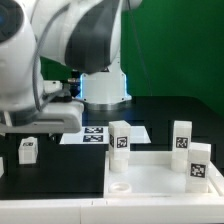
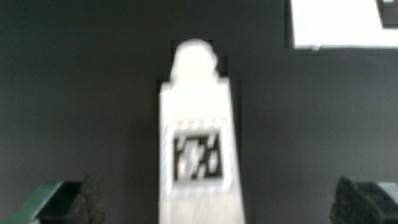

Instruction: Assemble square table

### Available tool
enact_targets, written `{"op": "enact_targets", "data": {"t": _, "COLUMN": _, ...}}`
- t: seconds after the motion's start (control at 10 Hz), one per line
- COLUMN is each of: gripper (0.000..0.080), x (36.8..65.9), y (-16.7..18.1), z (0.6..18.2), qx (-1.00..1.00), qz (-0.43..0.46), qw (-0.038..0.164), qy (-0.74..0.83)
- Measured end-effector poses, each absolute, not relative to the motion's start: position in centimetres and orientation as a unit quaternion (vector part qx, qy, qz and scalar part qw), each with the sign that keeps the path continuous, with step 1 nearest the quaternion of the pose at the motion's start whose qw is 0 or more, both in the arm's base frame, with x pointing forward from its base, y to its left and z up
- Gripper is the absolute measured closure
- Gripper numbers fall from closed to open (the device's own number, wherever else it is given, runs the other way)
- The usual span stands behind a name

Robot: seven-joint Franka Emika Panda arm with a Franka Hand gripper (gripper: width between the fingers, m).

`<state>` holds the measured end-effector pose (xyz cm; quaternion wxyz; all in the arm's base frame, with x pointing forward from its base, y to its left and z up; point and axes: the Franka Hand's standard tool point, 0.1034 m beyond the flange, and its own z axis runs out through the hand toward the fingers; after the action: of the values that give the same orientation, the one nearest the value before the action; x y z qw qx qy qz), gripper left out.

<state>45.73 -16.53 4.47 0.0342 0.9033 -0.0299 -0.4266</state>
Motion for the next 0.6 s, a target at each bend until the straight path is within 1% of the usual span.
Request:
{"op": "enact_targets", "data": {"t": 0.1, "gripper": 0.0151, "x": 46.41, "y": -16.84, "z": 3.95, "qx": 0.901, "qz": -0.432, "qw": 0.036, "qy": -0.023}}
{"op": "enact_targets", "data": {"t": 0.3, "gripper": 0.0151, "x": 46.40, "y": -16.86, "z": 3.99, "qx": 0.901, "qz": -0.432, "qw": 0.036, "qy": -0.024}}
{"op": "enact_targets", "data": {"t": 0.4, "gripper": 0.0151, "x": 46.21, "y": -16.99, "z": 3.99, "qx": 0.897, "qz": -0.442, "qw": 0.027, "qy": -0.015}}
{"op": "enact_targets", "data": {"t": 0.5, "gripper": 0.0151, "x": 46.21, "y": -17.33, "z": 3.89, "qx": 0.898, "qz": -0.441, "qw": 0.010, "qy": 0.011}}
{"op": "enact_targets", "data": {"t": 0.6, "gripper": 0.0151, "x": 46.18, "y": -17.43, "z": 3.80, "qx": 0.898, "qz": -0.440, "qw": -0.003, "qy": 0.033}}
